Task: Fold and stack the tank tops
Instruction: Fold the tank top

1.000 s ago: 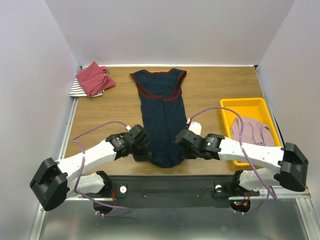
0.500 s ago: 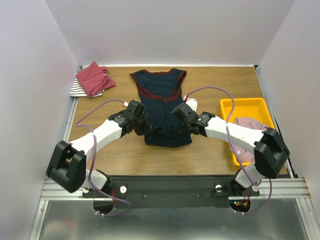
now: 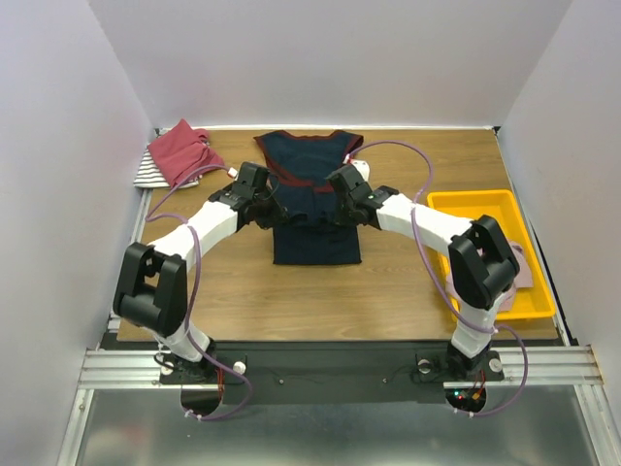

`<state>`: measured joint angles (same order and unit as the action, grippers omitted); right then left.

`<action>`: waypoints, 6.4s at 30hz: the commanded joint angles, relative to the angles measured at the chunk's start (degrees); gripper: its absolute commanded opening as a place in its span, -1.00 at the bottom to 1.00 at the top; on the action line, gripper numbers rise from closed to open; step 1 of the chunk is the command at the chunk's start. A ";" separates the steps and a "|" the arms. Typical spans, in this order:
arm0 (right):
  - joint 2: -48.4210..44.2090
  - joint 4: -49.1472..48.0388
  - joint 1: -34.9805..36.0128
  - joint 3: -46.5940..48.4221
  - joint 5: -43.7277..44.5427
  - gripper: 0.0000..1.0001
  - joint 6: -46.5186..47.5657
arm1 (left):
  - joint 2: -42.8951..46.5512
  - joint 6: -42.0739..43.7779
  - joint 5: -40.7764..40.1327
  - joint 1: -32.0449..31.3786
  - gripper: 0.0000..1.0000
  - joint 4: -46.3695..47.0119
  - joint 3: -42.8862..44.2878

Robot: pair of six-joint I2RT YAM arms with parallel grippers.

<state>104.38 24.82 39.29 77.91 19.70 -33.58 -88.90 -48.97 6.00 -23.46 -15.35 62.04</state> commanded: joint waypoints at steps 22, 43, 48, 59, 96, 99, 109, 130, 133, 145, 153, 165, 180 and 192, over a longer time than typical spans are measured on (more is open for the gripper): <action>11.02 -4.60 -4.13 9.73 -6.25 -0.99 2.30 | -11.03 1.86 2.26 3.78 -1.00 5.24 6.44; -6.98 -12.43 6.92 -23.32 -6.96 -0.99 -9.30 | 2.75 -13.68 0.51 -9.91 -1.00 16.76 -28.00; -15.24 -12.34 12.56 -31.40 -6.17 -0.99 -14.92 | 10.93 -19.84 -0.46 -17.66 -1.00 16.15 -33.73; -30.55 -3.55 12.92 -29.22 -0.63 -0.99 -14.67 | 28.26 -20.46 -9.34 -20.48 -1.00 -0.37 -26.89; -8.49 -5.13 4.84 -7.96 3.15 0.16 -3.25 | 12.70 -4.91 -6.79 -2.99 -0.32 8.59 -15.11; -8.58 -5.04 4.57 -5.32 2.97 0.42 -1.67 | 13.84 -3.59 -7.40 -2.29 0.03 8.76 -13.70; -13.67 -5.04 7.54 -10.66 -4.32 0.11 -0.52 | 21.22 -4.37 -4.33 -1.49 -0.11 7.44 -16.94; -1.38 -6.45 5.99 -6.55 -3.27 0.06 0.27 | 20.09 -21.96 -5.56 -17.32 -1.00 11.93 -35.85; 1.00 -6.45 2.91 -2.16 -4.06 0.09 1.24 | 20.17 -21.96 -5.56 -17.32 -1.00 11.66 -36.64; -0.39 -6.10 -0.62 1.37 -6.59 0.22 4.74 | 24.03 -21.87 -7.58 -17.32 -1.00 8.68 -36.99; -7.78 -8.11 7.46 -2.67 -10.29 0.18 12.66 | 31.67 -23.19 -10.91 -15.22 -0.90 4.20 -34.89; 1.87 -12.51 14.76 2.68 -19.09 -0.26 26.72 | 39.24 -21.70 -4.70 -4.58 -0.87 0.32 -39.19; 13.30 -13.22 17.14 11.99 -8.99 -0.23 33.14 | 37.58 -17.56 1.38 -4.31 -0.65 5.95 -42.44; 17.97 -13.39 17.14 14.99 -2.22 -0.21 35.87 | 33.97 -18.62 1.30 -4.40 -0.45 6.74 -44.72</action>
<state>122.02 13.32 56.34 90.67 13.34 0.58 -54.59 -67.90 7.35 -27.94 -9.32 18.22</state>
